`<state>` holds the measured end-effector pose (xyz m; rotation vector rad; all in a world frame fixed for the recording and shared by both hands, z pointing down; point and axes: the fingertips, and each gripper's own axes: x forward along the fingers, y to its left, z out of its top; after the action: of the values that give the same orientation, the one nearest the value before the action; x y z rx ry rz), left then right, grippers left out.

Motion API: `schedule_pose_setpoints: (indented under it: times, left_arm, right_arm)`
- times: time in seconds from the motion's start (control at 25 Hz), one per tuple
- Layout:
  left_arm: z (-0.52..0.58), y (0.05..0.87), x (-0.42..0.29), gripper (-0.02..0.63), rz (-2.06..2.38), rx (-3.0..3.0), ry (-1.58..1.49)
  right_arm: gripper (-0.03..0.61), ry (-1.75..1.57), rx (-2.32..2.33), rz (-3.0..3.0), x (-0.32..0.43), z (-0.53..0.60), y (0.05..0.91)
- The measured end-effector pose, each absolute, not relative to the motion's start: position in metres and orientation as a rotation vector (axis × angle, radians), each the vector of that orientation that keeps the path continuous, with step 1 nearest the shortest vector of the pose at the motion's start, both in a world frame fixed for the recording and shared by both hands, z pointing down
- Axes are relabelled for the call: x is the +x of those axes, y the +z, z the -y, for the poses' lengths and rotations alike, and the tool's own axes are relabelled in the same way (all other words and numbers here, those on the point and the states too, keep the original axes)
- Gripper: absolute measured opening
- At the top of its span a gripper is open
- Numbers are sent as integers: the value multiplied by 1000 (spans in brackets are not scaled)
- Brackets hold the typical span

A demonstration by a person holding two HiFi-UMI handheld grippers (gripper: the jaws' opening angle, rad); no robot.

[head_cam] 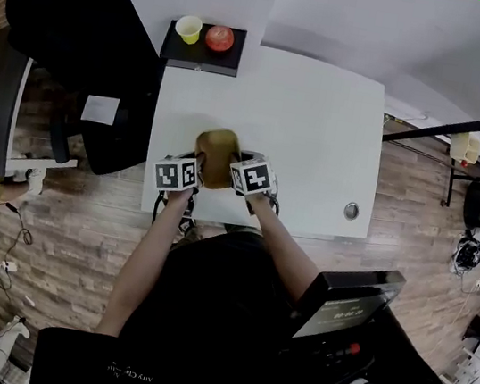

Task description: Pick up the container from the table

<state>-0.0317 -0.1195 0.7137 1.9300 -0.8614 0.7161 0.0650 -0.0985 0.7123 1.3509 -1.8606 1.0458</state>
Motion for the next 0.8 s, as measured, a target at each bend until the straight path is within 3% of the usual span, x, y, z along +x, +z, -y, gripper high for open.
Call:
schedule_pose_setpoints:
  times: [0.8]
  left_arm:
    - [126, 689, -16, 47, 807, 2012, 696]
  right_arm:
    - [46, 1054, 1478, 1847, 80, 97, 688]
